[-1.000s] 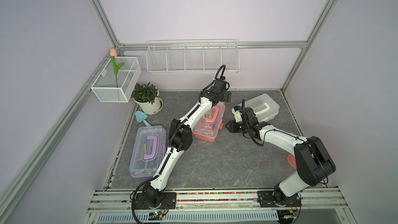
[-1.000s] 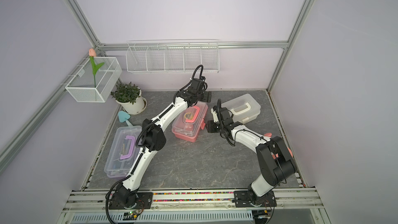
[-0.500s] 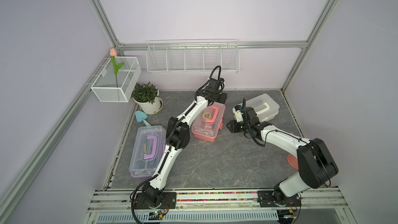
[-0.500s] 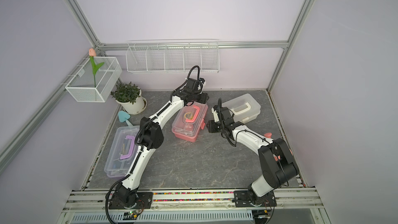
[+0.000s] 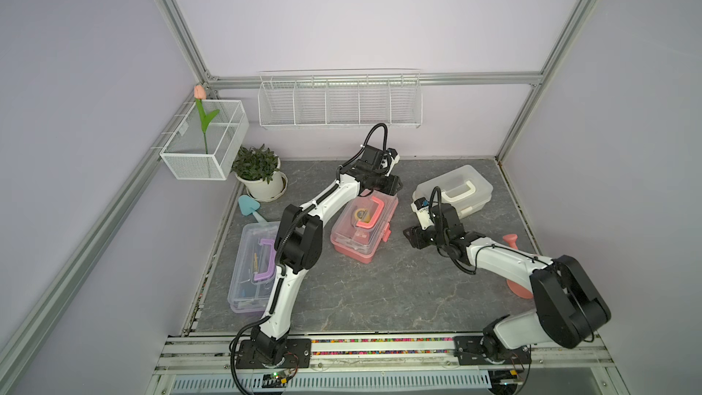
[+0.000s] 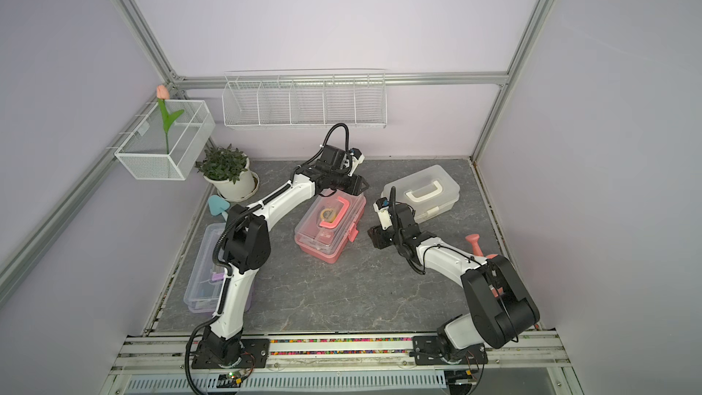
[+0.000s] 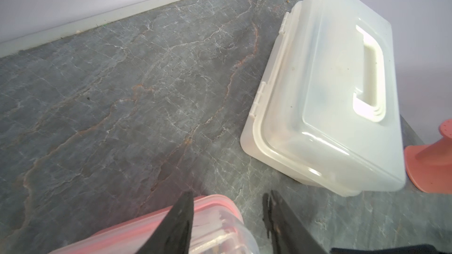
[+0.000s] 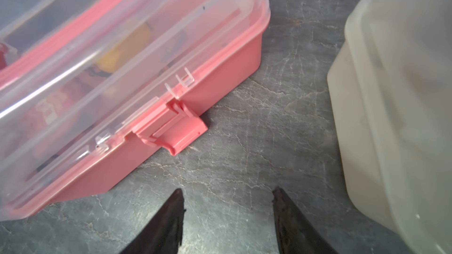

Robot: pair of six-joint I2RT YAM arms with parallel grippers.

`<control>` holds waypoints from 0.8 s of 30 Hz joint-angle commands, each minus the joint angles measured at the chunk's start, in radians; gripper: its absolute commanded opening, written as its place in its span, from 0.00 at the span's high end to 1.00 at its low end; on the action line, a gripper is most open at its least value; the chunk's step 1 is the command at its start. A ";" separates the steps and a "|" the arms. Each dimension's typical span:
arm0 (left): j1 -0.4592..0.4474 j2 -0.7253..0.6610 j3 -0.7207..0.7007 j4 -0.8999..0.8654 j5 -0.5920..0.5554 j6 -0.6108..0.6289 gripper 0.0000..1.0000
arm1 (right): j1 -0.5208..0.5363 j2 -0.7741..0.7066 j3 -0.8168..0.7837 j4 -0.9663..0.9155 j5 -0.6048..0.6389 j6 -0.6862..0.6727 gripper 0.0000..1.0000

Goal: Close toolboxes
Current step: Move the toolbox to the center of the board.

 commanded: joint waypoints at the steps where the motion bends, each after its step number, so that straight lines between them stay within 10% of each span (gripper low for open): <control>1: -0.012 -0.025 -0.137 -0.161 0.062 -0.024 0.48 | 0.009 -0.018 -0.042 0.104 -0.063 -0.090 0.39; 24: 0.001 -0.526 -0.574 0.005 -0.274 -0.211 0.24 | 0.214 0.210 -0.310 0.774 -0.098 -0.246 0.25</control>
